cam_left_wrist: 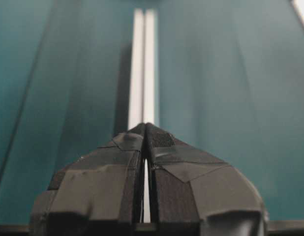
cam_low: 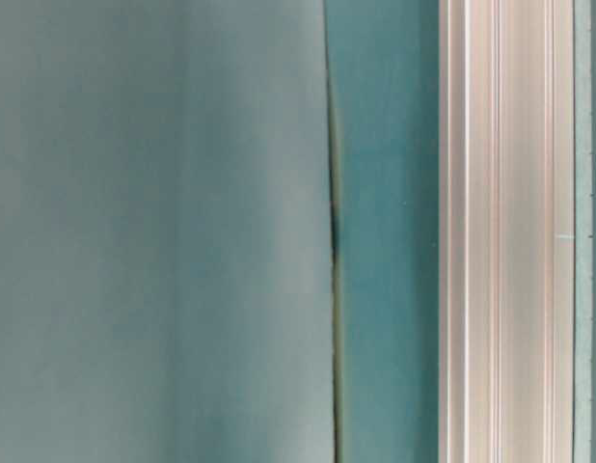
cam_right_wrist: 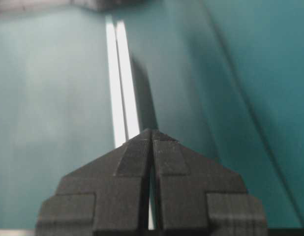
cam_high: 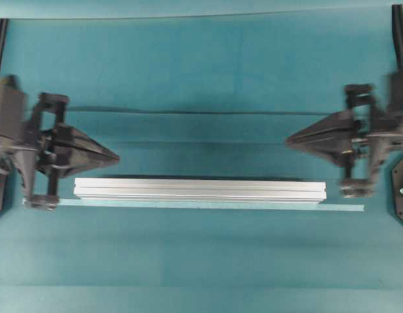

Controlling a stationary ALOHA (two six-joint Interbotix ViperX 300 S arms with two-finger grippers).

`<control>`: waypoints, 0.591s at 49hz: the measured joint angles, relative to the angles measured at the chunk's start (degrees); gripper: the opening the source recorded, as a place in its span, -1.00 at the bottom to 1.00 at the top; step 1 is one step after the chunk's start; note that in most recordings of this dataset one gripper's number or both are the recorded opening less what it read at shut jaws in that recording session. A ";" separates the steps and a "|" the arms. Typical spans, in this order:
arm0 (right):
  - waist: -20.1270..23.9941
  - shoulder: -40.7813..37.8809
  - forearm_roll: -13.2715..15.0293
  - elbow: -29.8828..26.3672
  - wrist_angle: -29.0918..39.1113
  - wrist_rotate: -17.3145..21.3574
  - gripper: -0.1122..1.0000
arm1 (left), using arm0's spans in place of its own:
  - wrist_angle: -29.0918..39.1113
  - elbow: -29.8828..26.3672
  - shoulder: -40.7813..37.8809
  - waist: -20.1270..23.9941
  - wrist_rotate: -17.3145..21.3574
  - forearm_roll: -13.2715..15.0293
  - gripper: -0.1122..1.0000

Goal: Lift the metal rail with both hands.
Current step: 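Move both grippers inward and down over the two ends of the silver rail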

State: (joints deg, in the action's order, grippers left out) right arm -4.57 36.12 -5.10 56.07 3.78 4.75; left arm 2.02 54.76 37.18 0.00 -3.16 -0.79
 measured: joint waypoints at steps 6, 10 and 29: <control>0.53 -6.15 -0.09 -4.31 6.06 0.26 -0.81 | 5.19 -4.22 -4.31 0.00 -0.18 0.00 -0.82; 1.23 -9.32 -0.09 -6.68 8.96 0.26 -0.81 | 8.61 -6.59 -7.47 0.00 -0.18 -0.09 -0.82; 1.49 -21.45 -0.09 -18.02 30.15 0.26 -0.81 | 27.60 -19.16 -21.80 0.18 -0.09 -0.09 -0.82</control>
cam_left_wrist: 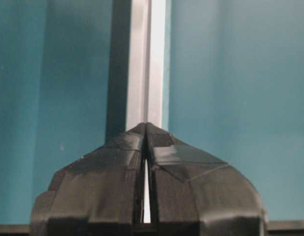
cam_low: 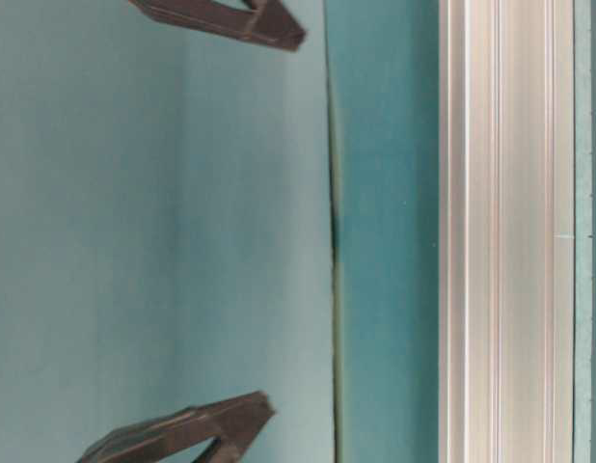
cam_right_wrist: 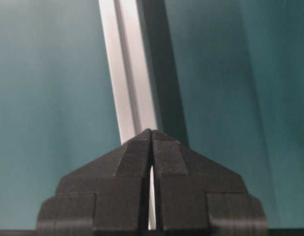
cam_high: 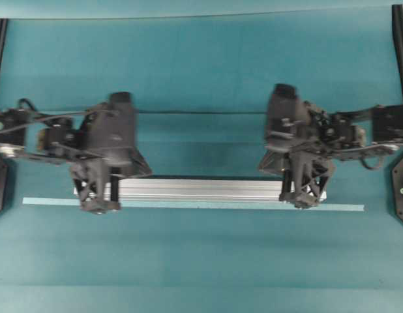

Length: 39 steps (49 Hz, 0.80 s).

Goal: Lift the metal rail with both hands.
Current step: 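Move both grippers inward and down over the two ends of the silver rail, then close both grippers on the silver rail near each end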

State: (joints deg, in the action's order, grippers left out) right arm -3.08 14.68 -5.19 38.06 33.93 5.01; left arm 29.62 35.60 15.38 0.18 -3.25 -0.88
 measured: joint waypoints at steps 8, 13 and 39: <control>0.09 -3.43 0.09 -4.31 7.03 0.00 -0.81 | 5.10 -3.25 -3.87 0.00 0.53 -0.09 -0.82; 0.26 -5.27 0.09 -5.89 8.96 0.00 -0.81 | 6.94 -3.96 -5.45 0.09 0.88 -0.18 -0.82; 1.41 -8.96 0.09 -6.86 10.37 -0.09 -0.48 | 8.70 -2.64 -6.68 0.09 5.10 -0.26 -0.73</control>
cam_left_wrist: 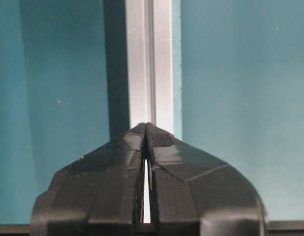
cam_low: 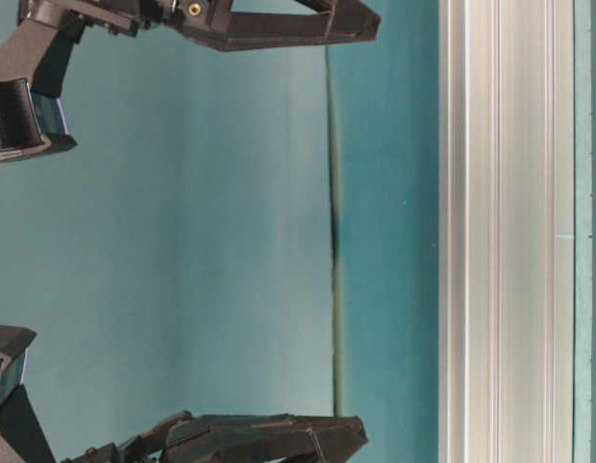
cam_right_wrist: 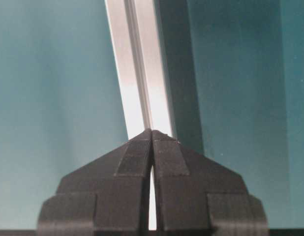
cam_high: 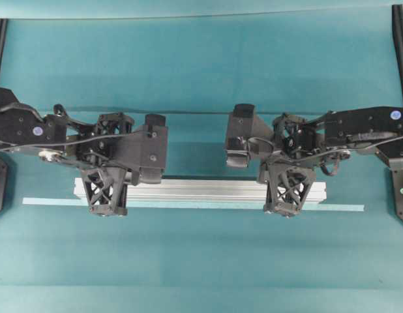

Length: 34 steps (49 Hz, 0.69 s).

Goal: Lift the metal rail with both hands.
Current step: 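Close both grippers on the silver rail near each end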

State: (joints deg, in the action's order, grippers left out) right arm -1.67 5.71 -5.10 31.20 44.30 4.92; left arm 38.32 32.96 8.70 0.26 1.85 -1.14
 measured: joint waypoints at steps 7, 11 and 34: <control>0.35 -0.35 0.00 0.00 0.09 0.00 0.25 | -0.79 0.79 0.00 0.09 -0.26 0.00 -0.18; 0.70 -0.70 0.09 0.00 0.09 -0.09 0.66 | -1.23 1.41 -0.09 0.26 -0.35 0.00 0.27; 1.85 -3.08 0.97 0.35 -0.62 -1.32 0.93 | -2.81 3.34 -1.58 -0.44 -0.53 0.09 0.94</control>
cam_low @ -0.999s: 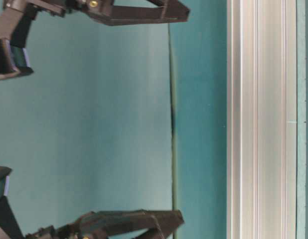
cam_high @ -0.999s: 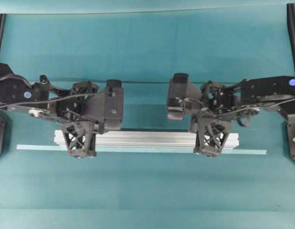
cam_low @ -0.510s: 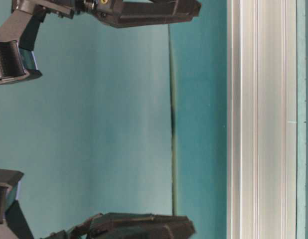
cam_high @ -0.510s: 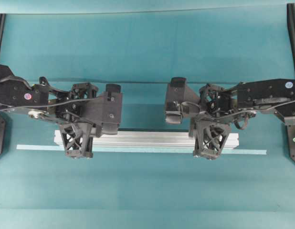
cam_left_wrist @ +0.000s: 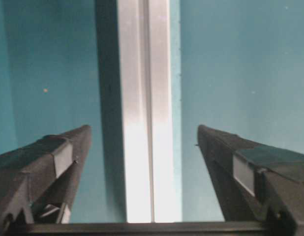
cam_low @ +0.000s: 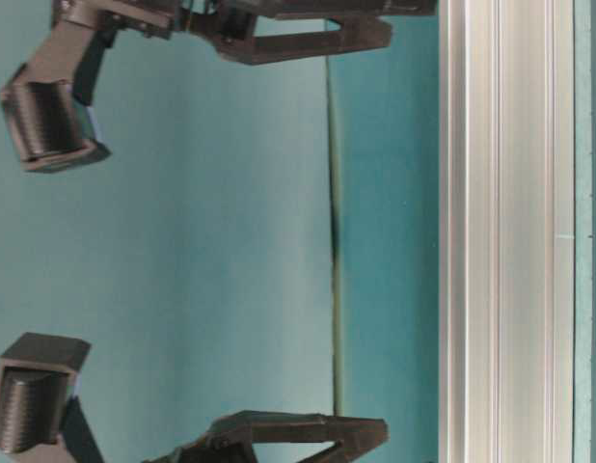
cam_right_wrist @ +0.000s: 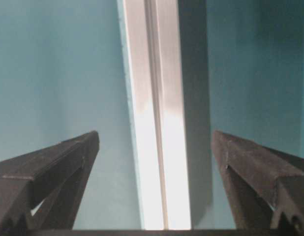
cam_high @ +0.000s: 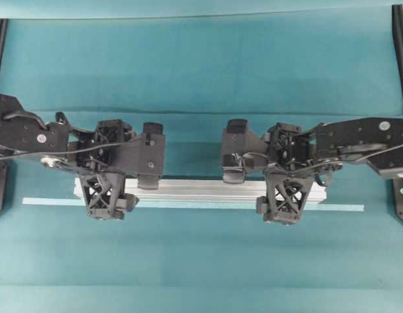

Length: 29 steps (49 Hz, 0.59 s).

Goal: Lift the metal rail with both hands.
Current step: 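Close both grippers on the silver rail near each end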

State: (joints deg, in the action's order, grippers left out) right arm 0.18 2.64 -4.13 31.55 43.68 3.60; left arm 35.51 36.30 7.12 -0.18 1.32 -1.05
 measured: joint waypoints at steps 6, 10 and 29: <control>0.09 -0.88 0.09 0.18 -0.35 -0.18 0.93 | -0.09 0.09 -1.05 0.00 0.00 -0.09 0.94; 0.09 -1.14 0.09 0.26 -0.70 -0.26 0.93 | -0.26 0.18 -1.76 0.00 0.00 0.00 0.94; 0.09 -2.99 0.44 3.43 -5.10 -0.35 0.93 | -4.66 2.46 -5.01 0.00 -0.26 -0.09 0.94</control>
State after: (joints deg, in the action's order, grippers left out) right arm 0.26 -0.35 -3.69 34.98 38.58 3.25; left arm 30.85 38.76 2.11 -0.18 1.05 -1.14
